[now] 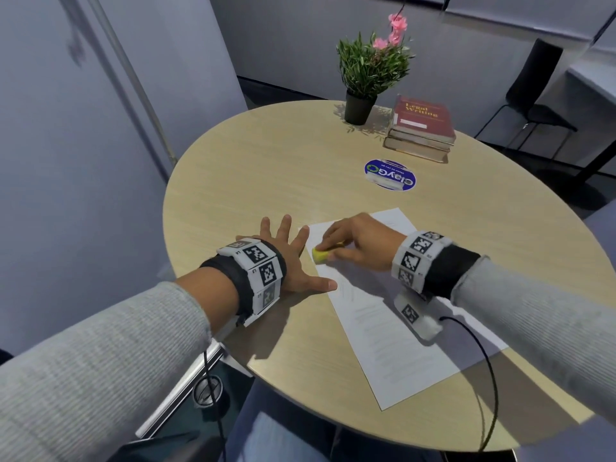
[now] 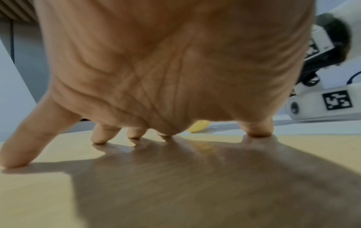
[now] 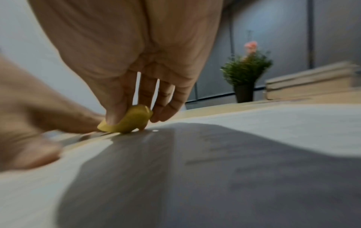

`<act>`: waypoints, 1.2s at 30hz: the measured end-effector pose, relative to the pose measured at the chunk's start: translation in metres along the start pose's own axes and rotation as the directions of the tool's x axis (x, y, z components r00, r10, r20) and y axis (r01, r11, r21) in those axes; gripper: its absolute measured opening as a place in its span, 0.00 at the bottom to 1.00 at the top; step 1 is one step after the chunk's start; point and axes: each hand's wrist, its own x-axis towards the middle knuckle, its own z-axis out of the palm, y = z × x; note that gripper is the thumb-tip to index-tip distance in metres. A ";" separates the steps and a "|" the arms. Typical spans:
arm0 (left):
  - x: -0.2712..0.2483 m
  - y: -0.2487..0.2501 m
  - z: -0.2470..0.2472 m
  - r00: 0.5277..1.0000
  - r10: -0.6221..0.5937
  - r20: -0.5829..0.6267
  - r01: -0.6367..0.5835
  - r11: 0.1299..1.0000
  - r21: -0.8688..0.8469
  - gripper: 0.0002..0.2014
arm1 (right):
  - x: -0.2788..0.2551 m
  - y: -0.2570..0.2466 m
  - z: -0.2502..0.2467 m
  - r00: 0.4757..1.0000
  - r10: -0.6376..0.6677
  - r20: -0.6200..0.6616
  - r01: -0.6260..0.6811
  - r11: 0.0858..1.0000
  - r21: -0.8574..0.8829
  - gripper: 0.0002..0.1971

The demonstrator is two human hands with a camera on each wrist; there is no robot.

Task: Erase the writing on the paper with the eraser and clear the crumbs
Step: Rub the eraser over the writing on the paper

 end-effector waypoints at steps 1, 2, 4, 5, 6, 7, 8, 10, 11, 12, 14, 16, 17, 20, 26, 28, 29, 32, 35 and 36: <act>-0.001 0.001 0.000 1.000 0.003 -0.002 -0.003 1.000 -0.004 0.62 | 0.001 0.004 -0.004 0.999 0.044 -0.031 -0.043 0.999 0.012 0.11; -0.002 0.001 -0.001 1.000 0.003 -0.005 -0.003 1.000 -0.004 0.62 | 0.004 0.008 -0.008 0.994 0.086 -0.073 -0.086 0.996 0.007 0.11; -0.003 0.002 -0.001 1.000 0.005 0.001 -0.005 1.000 0.000 0.62 | 0.009 0.015 -0.011 0.984 0.137 -0.111 -0.141 0.989 -0.037 0.11; -0.005 0.004 -0.002 1.000 0.002 0.001 -0.002 1.000 0.000 0.62 | 0.011 0.016 -0.010 0.984 0.140 -0.110 -0.147 0.988 -0.056 0.11; -0.005 0.004 -0.004 1.000 -0.003 -0.005 0.003 1.000 -0.011 0.61 | 0.012 0.016 -0.009 0.985 0.136 -0.105 -0.144 0.987 -0.069 0.11; -0.006 0.006 -0.006 1.000 -0.007 -0.014 0.006 0.999 -0.038 0.61 | 0.011 0.016 -0.008 0.986 0.130 -0.104 -0.137 0.988 -0.069 0.11; -0.005 0.008 -0.010 1.000 -0.007 -0.019 0.006 0.998 -0.067 0.62 | 0.010 0.015 -0.007 0.987 0.125 -0.104 -0.132 0.990 -0.058 0.11; -0.001 0.010 -0.016 1.000 0.002 0.010 -0.001 0.996 -0.087 0.62 | 0.009 0.016 -0.008 0.987 0.119 -0.109 -0.124 0.992 -0.038 0.11; 0.000 0.012 -0.018 0.999 0.004 0.033 -0.001 0.997 -0.079 0.61 | 0.009 0.016 -0.008 0.987 0.118 -0.110 -0.122 0.992 -0.031 0.11; 0.002 0.013 -0.019 0.999 0.001 0.045 0.002 0.997 -0.071 0.60 | 0.009 0.016 -0.009 0.987 0.118 -0.110 -0.121 0.992 -0.026 0.11; 0.002 0.015 -0.017 0.999 -0.009 0.048 0.012 0.998 -0.060 0.60 | 0.010 0.016 -0.008 0.987 0.119 -0.111 -0.123 0.992 -0.035 0.11; 0.001 0.016 -0.016 0.998 -0.014 0.056 0.017 0.999 -0.042 0.60 | 0.009 0.013 -0.008 0.988 0.111 -0.110 -0.119 0.991 -0.063 0.12; 0.000 0.016 -0.016 0.998 -0.013 0.057 0.015 0.999 -0.036 0.60 | 0.008 0.011 -0.007 0.991 0.089 -0.096 -0.096 0.993 -0.075 0.11; 0.003 0.013 -0.015 0.998 -0.011 0.060 0.013 1.000 -0.026 0.60 | -0.003 -0.001 -0.001 0.999 -0.042 0.012 0.043 0.997 -0.066 0.11; 0.003 0.014 -0.014 0.998 -0.016 0.062 0.019 0.999 -0.044 0.61 | 0.008 0.012 -0.016 0.989 0.125 -0.074 -0.132 0.986 -0.101 0.12; 0.005 0.013 -0.013 0.998 -0.014 0.056 0.016 0.999 -0.038 0.61 | 0.007 0.008 -0.011 0.995 0.083 -0.049 -0.088 0.991 -0.100 0.11; 0.006 0.013 -0.012 0.999 -0.012 0.051 0.014 0.999 -0.035 0.61 | 0.003 0.003 -0.007 0.999 0.031 -0.014 -0.032 0.995 -0.090 0.11; 0.006 0.013 -0.012 0.999 -0.006 0.048 0.009 0.998 -0.057 0.61 | -0.003 0.000 -0.007 0.999 0.010 0.044 -0.007 0.999 -0.052 0.11; 0.006 0.013 -0.011 0.999 -0.005 0.047 0.008 0.997 -0.073 0.61 | 0.007 0.014 -0.021 0.990 0.122 -0.066 -0.127 0.988 -0.084 0.11; 0.007 0.012 -0.010 0.999 -0.004 0.046 0.007 0.997 -0.071 0.61 | 0.008 0.015 -0.021 0.989 0.122 -0.077 -0.129 0.988 -0.088 0.11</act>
